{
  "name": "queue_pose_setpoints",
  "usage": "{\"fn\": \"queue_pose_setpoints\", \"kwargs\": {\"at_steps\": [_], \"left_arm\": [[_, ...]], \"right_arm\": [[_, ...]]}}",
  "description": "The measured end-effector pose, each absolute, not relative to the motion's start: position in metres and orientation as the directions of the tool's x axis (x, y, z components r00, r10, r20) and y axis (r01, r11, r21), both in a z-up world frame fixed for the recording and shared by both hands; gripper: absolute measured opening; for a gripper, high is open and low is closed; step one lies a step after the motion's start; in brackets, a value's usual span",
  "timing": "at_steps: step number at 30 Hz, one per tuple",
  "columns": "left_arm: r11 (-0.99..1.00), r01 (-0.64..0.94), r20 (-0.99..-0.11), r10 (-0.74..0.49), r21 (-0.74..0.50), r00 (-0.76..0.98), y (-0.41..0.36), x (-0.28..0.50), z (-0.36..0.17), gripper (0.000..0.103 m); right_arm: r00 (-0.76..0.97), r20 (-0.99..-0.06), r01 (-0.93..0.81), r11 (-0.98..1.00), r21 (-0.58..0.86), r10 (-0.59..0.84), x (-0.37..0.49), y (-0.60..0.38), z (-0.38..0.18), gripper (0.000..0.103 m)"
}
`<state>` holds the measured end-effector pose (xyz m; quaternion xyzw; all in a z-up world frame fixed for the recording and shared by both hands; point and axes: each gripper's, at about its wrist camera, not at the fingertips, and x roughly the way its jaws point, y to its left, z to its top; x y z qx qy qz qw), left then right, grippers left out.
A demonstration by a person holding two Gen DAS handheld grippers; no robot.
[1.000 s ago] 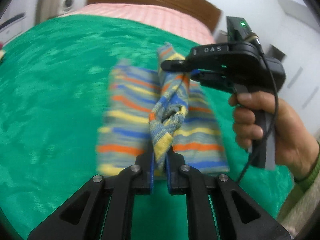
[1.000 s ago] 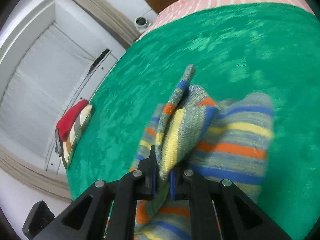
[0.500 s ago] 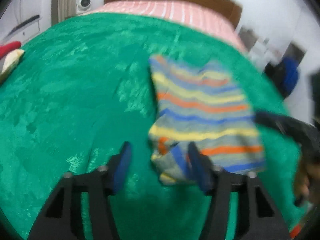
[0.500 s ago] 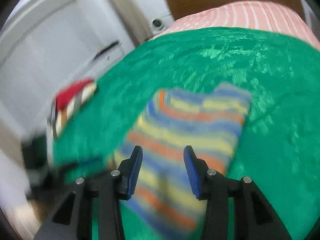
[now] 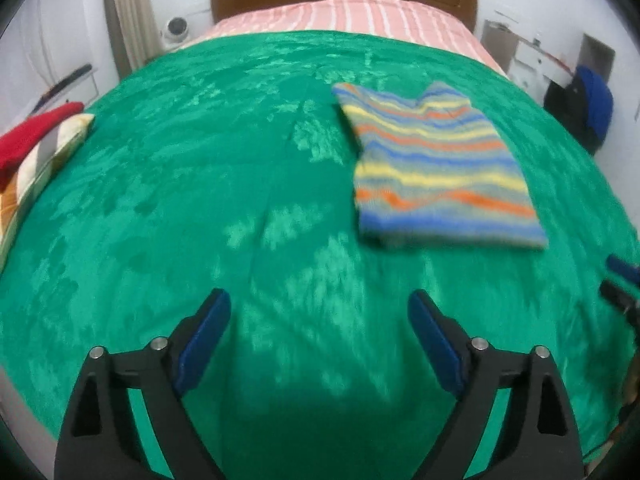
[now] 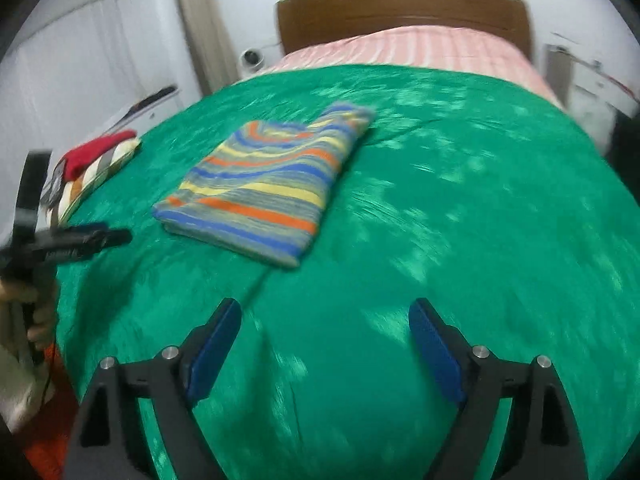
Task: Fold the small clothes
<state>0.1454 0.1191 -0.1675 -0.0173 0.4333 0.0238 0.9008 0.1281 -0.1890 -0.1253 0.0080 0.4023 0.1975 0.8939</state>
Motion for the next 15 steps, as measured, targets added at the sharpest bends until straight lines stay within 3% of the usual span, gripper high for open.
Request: {"fn": "queue_pose_setpoints", "kwargs": {"at_steps": [3, 5, 9, 15], "left_arm": [[0.999, -0.051, -0.785, 0.04, 0.011, 0.618, 0.111, 0.136, -0.191, 0.092], [0.998, -0.057, -0.749, 0.06, 0.03, 0.66, 0.108, 0.122, -0.197, 0.099], [0.997, -0.066, -0.737, 0.064, 0.026, 0.673, 0.11, 0.119, -0.203, 0.102], [0.998, -0.057, -0.728, 0.057, 0.025, 0.683, 0.111, 0.12, -0.206, 0.102]], "right_arm": [[0.628, -0.728, -0.259, 0.956, 0.14, 0.276, 0.113, -0.203, -0.14, 0.092], [0.617, -0.747, -0.224, 0.965, 0.135, 0.247, 0.112, -0.209, -0.15, 0.092], [0.622, -0.737, -0.235, 0.961, 0.144, 0.263, 0.107, -0.212, -0.162, 0.103], [0.643, -0.73, -0.233, 0.967, 0.104, 0.233, 0.105, -0.203, -0.17, 0.103]]}}
